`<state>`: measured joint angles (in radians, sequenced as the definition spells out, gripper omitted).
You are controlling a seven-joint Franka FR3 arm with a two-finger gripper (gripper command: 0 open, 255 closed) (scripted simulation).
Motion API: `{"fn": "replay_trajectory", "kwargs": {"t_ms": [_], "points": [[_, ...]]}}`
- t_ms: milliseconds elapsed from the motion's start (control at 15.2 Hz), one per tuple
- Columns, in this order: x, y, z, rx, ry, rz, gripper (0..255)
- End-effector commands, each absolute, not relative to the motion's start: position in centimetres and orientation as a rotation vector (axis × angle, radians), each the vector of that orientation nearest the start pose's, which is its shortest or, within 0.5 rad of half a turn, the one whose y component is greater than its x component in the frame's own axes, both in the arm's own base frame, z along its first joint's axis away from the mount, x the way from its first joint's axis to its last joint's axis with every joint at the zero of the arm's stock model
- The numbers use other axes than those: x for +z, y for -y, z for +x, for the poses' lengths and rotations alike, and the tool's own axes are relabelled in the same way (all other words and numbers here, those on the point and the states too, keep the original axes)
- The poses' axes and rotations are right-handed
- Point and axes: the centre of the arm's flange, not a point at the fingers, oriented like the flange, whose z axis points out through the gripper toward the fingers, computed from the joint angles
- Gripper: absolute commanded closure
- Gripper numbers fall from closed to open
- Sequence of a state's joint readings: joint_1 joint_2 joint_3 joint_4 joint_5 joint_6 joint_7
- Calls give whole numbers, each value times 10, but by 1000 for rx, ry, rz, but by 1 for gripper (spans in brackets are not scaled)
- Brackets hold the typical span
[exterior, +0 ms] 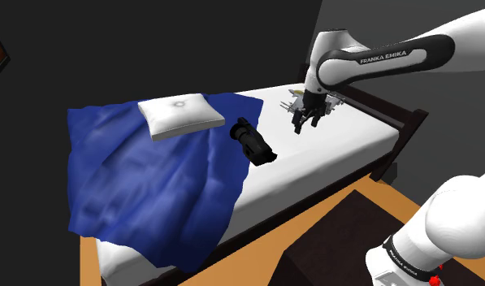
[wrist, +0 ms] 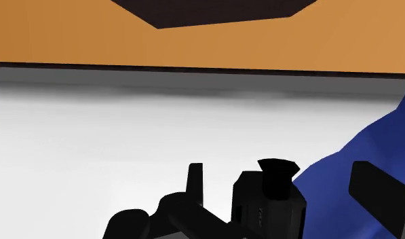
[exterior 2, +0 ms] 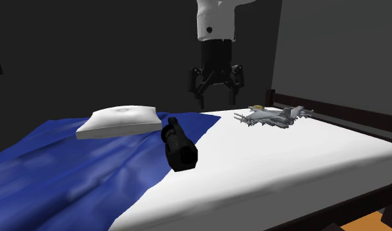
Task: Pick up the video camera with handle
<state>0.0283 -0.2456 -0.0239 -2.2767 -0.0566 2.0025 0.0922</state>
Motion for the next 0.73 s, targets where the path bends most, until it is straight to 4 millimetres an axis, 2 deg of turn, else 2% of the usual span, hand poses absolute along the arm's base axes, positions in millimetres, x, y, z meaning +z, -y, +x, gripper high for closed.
{"fn": "replay_trajectory", "kwargs": {"t_ms": [0,660], "points": [[441,-2,491,29,-105,-3181,0],[382,-17,602,-27,-135,-3154,0]]}}
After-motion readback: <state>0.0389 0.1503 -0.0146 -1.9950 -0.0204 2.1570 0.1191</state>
